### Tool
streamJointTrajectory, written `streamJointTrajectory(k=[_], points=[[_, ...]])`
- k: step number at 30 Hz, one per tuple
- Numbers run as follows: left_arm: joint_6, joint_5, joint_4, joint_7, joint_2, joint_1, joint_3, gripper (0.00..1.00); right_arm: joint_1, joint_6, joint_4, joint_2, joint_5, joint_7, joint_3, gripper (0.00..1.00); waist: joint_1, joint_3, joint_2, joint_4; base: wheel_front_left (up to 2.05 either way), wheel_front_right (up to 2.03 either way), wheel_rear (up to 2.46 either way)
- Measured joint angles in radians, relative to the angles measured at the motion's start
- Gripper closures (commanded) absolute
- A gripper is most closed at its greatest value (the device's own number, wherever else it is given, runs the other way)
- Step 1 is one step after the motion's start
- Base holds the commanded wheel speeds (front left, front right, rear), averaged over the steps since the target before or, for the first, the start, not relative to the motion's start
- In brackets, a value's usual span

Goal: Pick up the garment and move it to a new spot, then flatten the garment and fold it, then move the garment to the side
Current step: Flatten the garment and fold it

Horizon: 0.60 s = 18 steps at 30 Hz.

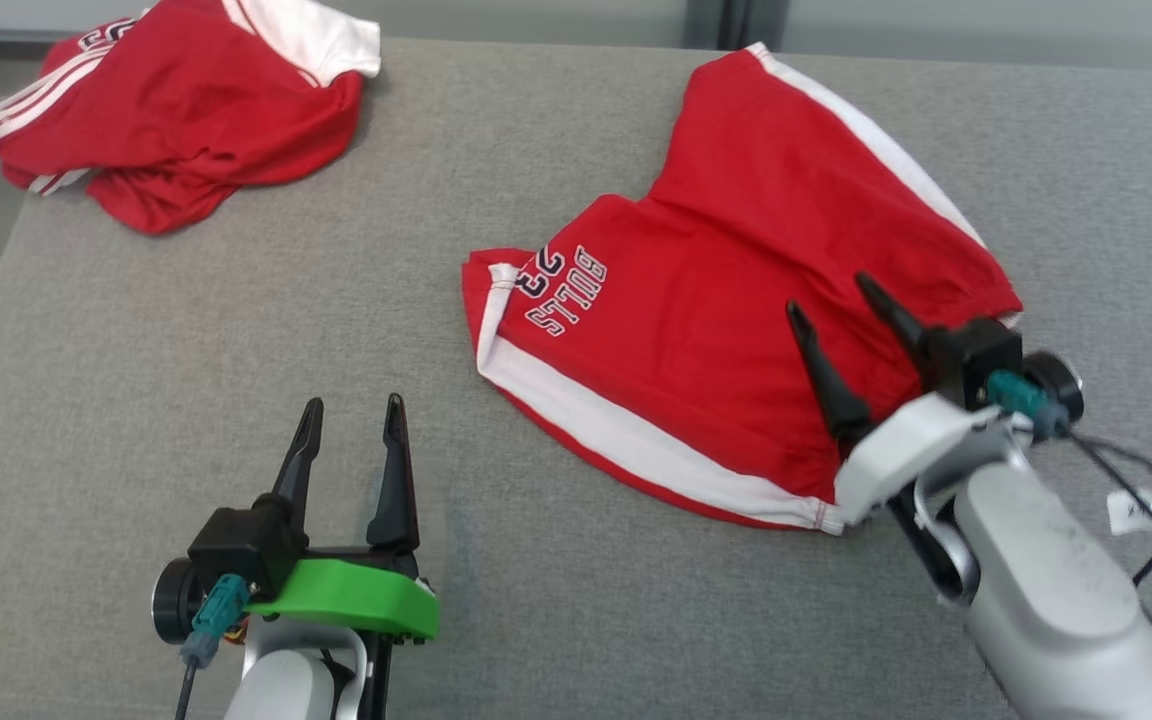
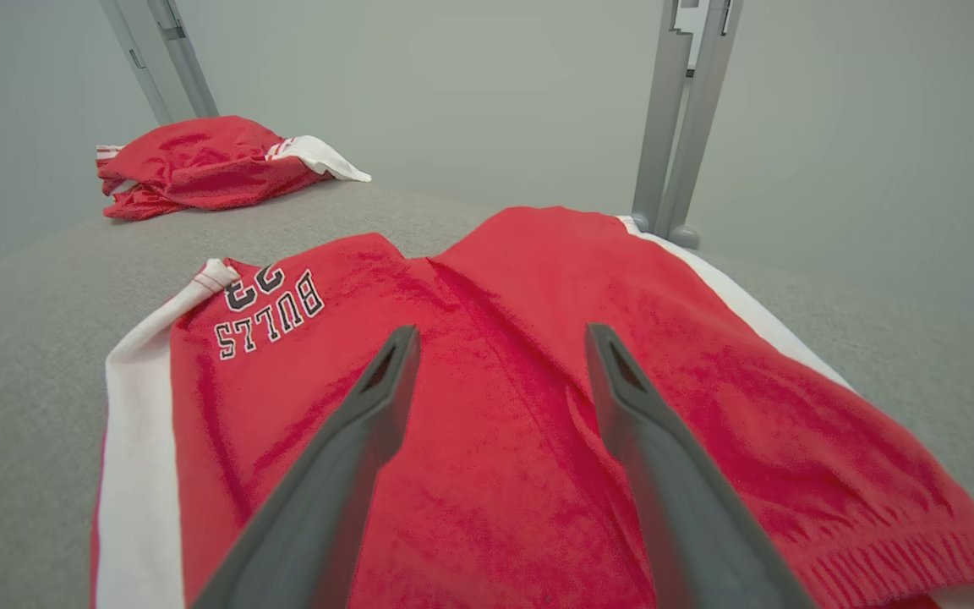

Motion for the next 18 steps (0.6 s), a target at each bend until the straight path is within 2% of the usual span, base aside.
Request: streamJointTrajectory(k=[4,9,13,16,17,18], points=[[-0.007,0.009,0.008,0.000,0.000,0.018,0.009,0.00,0.170,0.000,-0.122,0.019,-0.021,0.023,-0.009,0.00,0.0000,-0.033,0.0000,-0.045,0.00,0.00,0.00],[-0.013,0.011,0.013,0.000,0.000,0.025,0.010,0.00,0.325,0.000,-0.235,0.046,-0.071,0.114,-0.047,0.00,0.0000,-0.071,0.0000,-0.072,0.00,0.00,0.00],[-0.016,0.011,0.017,0.000,0.000,0.031,0.007,0.00,0.398,0.000,-0.256,0.064,-0.105,0.180,-0.067,0.00,0.0000,-0.087,0.0000,-0.072,0.00,0.00,0.00],[-0.018,0.011,0.023,0.000,0.000,0.032,0.006,0.00,0.404,0.000,-0.228,0.086,-0.105,0.196,-0.070,0.00,0.0000,-0.088,0.0000,-0.056,0.00,0.00,0.00],[-0.018,0.011,0.024,0.000,0.000,0.033,0.006,0.00,0.403,0.000,-0.213,0.088,-0.105,0.197,-0.072,0.12,0.0000,-0.088,0.0000,-0.053,0.00,0.00,0.00],[-0.018,0.011,0.025,0.000,0.000,0.033,0.005,0.00,0.400,0.000,-0.193,0.089,-0.102,0.198,-0.074,0.40,0.0000,-0.089,0.0000,-0.049,0.00,0.00,0.00]])
